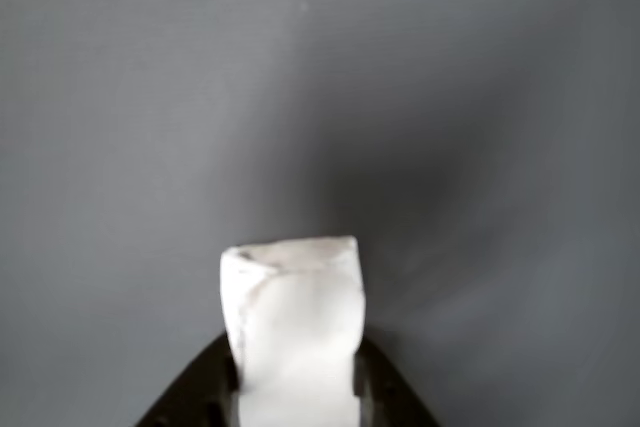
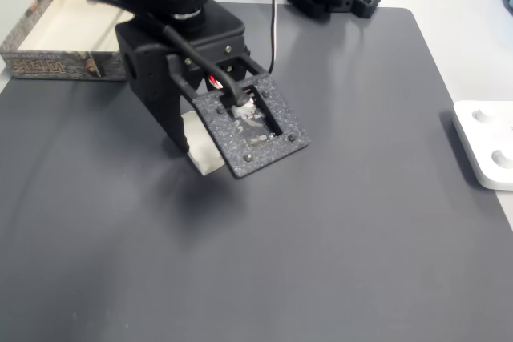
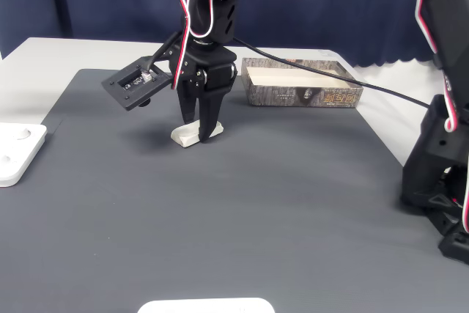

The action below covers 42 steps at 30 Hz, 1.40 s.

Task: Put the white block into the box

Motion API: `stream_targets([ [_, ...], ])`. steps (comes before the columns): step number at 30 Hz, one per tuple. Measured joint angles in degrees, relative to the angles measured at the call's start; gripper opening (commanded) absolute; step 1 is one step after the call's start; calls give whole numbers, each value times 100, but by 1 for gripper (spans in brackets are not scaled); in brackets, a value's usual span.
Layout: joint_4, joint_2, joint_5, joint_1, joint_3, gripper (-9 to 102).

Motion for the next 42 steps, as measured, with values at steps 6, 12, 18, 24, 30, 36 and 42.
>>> stream_targets([
  [6, 0, 0, 0, 0, 0, -2],
  [12, 141, 18, -158, 0, 0, -2],
  [18, 369, 308, -272, 0, 53, -2],
  [24, 431, 712, -387, 0, 272, -2],
  [30, 510, 1151, -501, 0, 589, -2],
  [36, 668, 1679, -773, 70, 976, -2],
  [42, 694, 2303, -896, 211, 1450, -2],
])
